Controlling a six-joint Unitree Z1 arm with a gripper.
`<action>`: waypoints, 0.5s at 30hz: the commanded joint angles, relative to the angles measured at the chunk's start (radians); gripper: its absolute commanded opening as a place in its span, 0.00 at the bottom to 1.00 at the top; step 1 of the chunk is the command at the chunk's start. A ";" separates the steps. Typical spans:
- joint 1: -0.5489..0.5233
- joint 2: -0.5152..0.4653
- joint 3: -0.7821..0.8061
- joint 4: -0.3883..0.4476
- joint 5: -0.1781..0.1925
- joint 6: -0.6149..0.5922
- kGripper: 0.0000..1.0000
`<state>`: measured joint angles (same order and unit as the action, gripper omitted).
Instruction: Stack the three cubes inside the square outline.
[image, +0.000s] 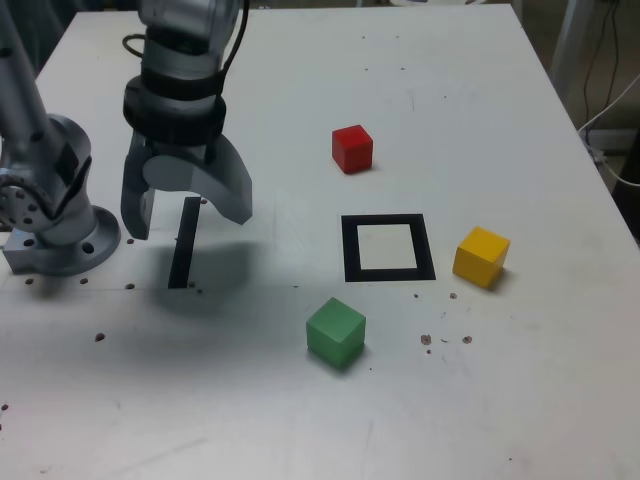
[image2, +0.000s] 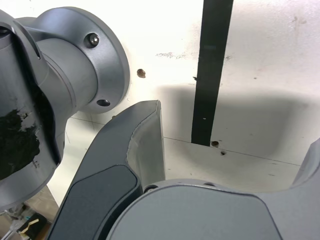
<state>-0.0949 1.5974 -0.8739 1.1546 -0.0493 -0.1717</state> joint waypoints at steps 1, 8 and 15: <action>-0.001 0.010 -0.018 0.001 0.003 0.001 1.00; 0.037 0.053 -0.158 0.061 0.047 0.027 1.00; 0.138 0.109 -0.326 0.140 0.075 0.067 1.00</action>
<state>0.0269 1.6902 -1.1766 1.2829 0.0247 -0.1095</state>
